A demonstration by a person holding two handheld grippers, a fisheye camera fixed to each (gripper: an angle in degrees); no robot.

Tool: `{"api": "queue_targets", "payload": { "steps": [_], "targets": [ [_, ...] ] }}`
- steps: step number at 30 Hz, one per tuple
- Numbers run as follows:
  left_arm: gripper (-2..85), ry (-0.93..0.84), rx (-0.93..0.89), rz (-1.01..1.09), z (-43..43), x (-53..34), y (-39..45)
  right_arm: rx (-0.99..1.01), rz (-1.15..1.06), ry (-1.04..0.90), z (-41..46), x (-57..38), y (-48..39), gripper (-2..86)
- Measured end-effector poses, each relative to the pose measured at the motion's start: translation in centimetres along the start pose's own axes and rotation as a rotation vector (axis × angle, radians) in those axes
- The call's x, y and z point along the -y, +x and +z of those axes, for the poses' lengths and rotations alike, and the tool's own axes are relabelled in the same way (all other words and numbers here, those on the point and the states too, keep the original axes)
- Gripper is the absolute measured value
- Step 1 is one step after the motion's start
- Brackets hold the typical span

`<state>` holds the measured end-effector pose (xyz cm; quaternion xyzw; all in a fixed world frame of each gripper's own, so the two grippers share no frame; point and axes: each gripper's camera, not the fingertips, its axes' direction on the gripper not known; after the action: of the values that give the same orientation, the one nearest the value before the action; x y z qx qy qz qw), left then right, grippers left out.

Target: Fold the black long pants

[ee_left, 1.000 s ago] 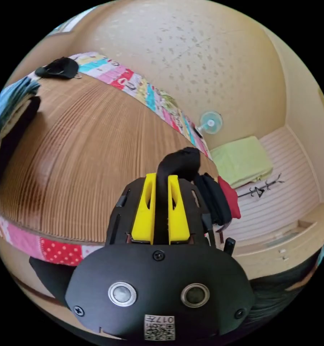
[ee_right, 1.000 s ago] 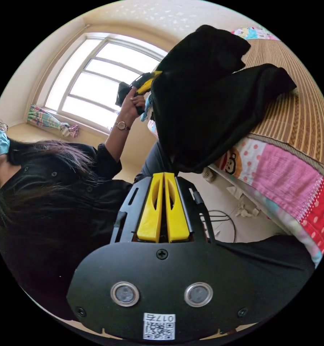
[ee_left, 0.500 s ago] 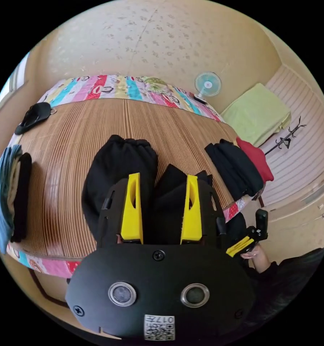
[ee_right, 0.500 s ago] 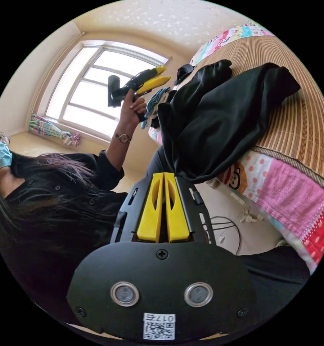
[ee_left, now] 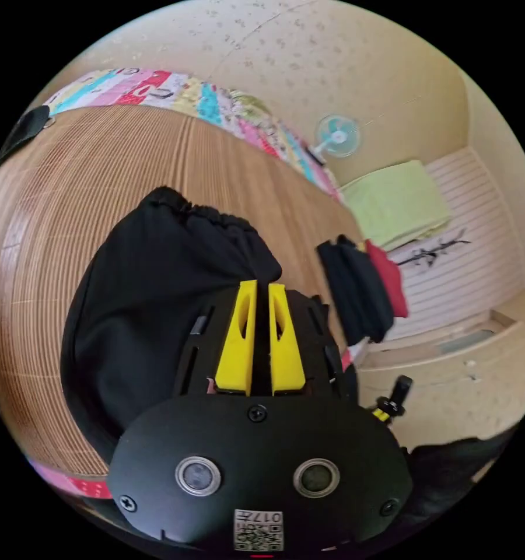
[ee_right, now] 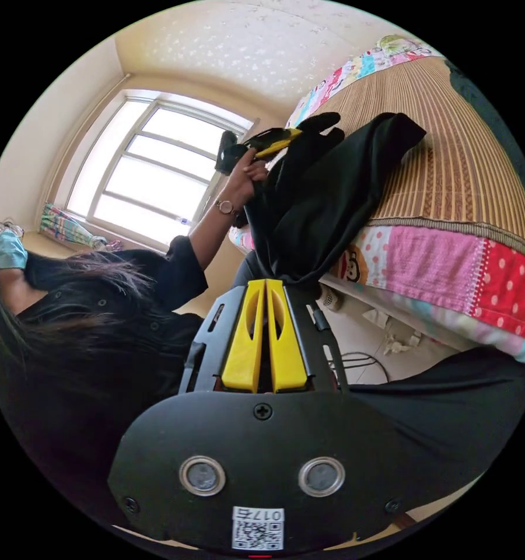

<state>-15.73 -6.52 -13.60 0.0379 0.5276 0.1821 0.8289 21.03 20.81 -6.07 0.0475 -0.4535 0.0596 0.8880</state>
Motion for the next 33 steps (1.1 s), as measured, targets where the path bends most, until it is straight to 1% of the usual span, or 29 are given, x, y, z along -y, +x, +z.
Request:
{"api": "queue_targets", "payload": {
  "steps": [1,3,4,6,7,9,13,15,16,17,18,20,21,22,25,27,29,31,33],
  "targets": [
    [4.2,0.025,-0.071,0.034,-1.4,-0.6,0.5,-0.005,-0.002,0.018,-0.6,0.1,-0.1,0.8],
    [4.1,0.115,-0.287,0.173,-7.0,-3.1,2.8,-0.012,-0.032,0.092,-2.8,0.9,-0.7,1.6],
    [4.1,0.138,-0.328,0.202,-8.3,-3.7,3.3,-0.006,-0.046,0.115,-3.4,1.3,-1.0,1.9],
    [4.1,0.241,-0.494,0.300,-13.0,-5.8,5.2,0.025,-0.091,0.219,-5.0,2.7,-2.2,4.4],
    [4.1,0.266,-0.531,0.323,-14.0,-6.2,5.6,0.029,-0.099,0.243,-5.3,3.2,-2.5,5.8],
    [4.0,0.324,-0.641,0.438,-17.6,-7.3,7.8,0.027,-0.140,0.298,-5.5,4.9,-3.9,10.5],
    [4.1,0.343,-0.749,0.571,-21.2,-7.2,11.8,0.009,-0.221,0.316,-4.5,6.5,-6.3,15.4],
    [4.0,0.359,-0.912,0.646,-23.1,-6.2,13.9,0.012,-0.266,0.270,-3.0,6.6,-7.6,18.5],
    [4.0,0.360,-0.959,0.669,-23.6,-6.0,14.5,0.019,-0.274,0.257,-2.7,6.4,-7.9,19.4],
    [4.0,0.359,-1.037,0.710,-24.6,-5.5,15.7,0.075,-0.288,0.251,-2.4,6.0,-8.4,21.1],
    [4.0,0.345,-1.079,0.746,-25.6,-5.0,17.2,0.173,-0.310,0.274,-2.6,5.1,-8.8,22.5],
    [4.0,0.316,-1.078,0.799,-27.0,-4.5,19.8,0.300,-0.375,0.341,-3.6,3.4,-9.6,22.8],
    [4.0,0.308,-1.054,0.832,-28.0,-4.4,21.7,0.341,-0.409,0.396,-4.5,2.2,-10.1,22.4],
    [4.0,0.307,-1.042,0.845,-28.4,-4.4,22.6,0.341,-0.418,0.423,-5.0,1.5,-10.3,22.1],
    [4.0,0.321,-1.012,0.881,-30.3,-4.3,26.2,0.232,-0.464,0.549,-7.8,-1.8,-12.0,22.6],
    [4.0,0.345,-1.032,0.891,-31.7,-4.3,28.1,0.049,-0.526,0.616,-9.1,-4.0,-14.3,23.4],
    [4.0,0.340,-1.066,0.900,-32.4,-4.3,29.4,-0.070,-0.607,0.650,-9.5,-5.1,-17.0,24.2],
    [4.0,0.329,-1.103,0.909,-32.8,-4.4,30.6,-0.094,-0.686,0.692,-9.7,-5.3,-20.1,25.0],
    [3.9,0.314,-1.137,0.888,-33.1,-4.6,31.4,0.006,-0.794,0.781,-10.6,-4.8,-24.6,25.3]
  ]
}}
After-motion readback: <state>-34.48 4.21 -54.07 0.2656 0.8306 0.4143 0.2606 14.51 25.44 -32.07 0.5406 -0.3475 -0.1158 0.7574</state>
